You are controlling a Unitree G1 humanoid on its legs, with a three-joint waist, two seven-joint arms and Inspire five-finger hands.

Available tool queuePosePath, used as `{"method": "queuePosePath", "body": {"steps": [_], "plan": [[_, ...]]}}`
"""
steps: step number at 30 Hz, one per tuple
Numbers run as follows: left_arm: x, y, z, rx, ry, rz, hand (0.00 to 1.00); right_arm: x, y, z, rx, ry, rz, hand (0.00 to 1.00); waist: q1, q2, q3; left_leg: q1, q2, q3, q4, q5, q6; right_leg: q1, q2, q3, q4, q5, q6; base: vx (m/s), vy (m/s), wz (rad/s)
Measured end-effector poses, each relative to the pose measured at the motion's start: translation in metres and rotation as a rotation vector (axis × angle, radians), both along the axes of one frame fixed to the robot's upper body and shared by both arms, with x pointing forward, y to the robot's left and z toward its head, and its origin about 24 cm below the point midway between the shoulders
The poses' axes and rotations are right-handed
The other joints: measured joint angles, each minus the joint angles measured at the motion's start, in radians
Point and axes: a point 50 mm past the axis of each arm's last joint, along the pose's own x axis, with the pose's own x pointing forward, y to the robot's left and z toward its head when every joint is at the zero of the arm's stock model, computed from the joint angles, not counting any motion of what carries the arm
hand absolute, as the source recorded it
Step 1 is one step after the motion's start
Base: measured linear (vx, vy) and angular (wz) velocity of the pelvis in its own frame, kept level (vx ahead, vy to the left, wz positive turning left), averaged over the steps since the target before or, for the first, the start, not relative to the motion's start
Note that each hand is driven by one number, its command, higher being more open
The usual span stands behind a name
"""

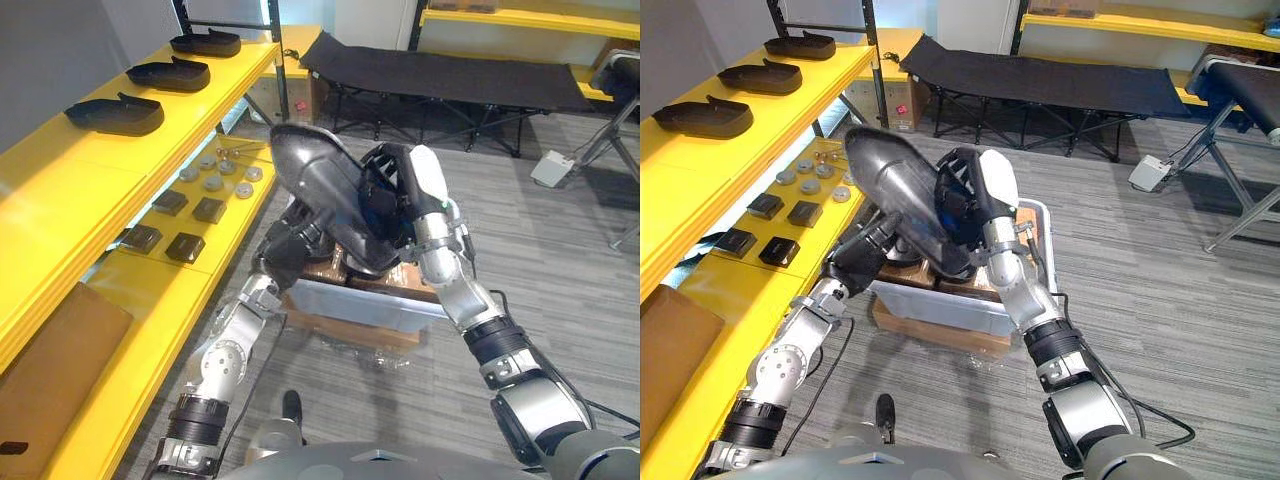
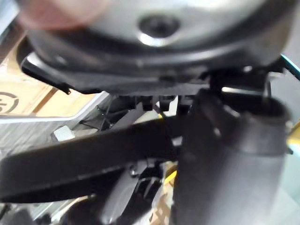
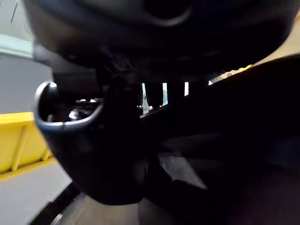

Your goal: Walk over and take three plastic housings, then place them on the shelf

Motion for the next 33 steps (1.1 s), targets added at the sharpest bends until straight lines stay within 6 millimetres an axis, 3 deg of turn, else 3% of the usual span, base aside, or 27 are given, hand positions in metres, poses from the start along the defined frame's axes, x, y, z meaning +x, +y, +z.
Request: {"method": "queuePosePath", "body": {"steps": [6, 13, 21, 22, 33], "plan": [[-0.001, 0.003, -0.004, 0.044, 0.016, -0.020, 1.00, -0.002, 0.007, -0.006, -0.011, 0.015, 0.017, 0.00, 0.003, -0.008, -0.005, -0.002, 0.001, -0.018, 0.000, -0.003, -0.003, 0.010, 0.002, -0.016, -0.009, 0.000, 0.000, 0.00, 0.007, 0.08], [-0.002, 0.005, -0.006, 0.040, 0.036, -0.041, 1.00, -0.003, 0.011, -0.010, -0.015, 0.025, 0.027, 0.00, 0.003, -0.046, -0.028, -0.005, 0.001, -0.022, 0.003, -0.004, -0.004, 0.012, 0.001, -0.020, -0.009, 0.001, 0.002, 0.01, 0.000, 0.02], [0.002, -0.002, -0.003, 0.105, 0.073, 0.005, 1.00, -0.004, 0.014, -0.018, 0.039, 0.085, 0.043, 0.00, 0.004, -0.047, -0.029, -0.004, -0.005, -0.023, 0.000, -0.004, -0.004, 0.012, 0.001, -0.022, -0.004, -0.001, -0.001, 0.00, 0.000, 0.00], [0.002, -0.003, -0.003, 0.093, 0.077, 0.016, 0.00, -0.005, 0.017, -0.020, 0.061, 0.099, 0.049, 0.00, 0.004, -0.047, -0.029, -0.004, -0.005, -0.023, 0.000, -0.003, -0.004, 0.012, 0.002, -0.022, -0.004, -0.002, -0.001, 0.00, 0.000, 0.00], [0.002, 0.002, -0.008, 0.077, 0.165, 0.140, 0.00, -0.020, 0.034, -0.024, 0.244, 0.126, 0.084, 0.00, 0.000, -0.046, -0.028, -0.004, -0.005, -0.016, 0.003, -0.006, -0.007, 0.006, 0.001, -0.016, -0.004, -0.005, -0.005, 0.01, 0.001, -0.02]]}}
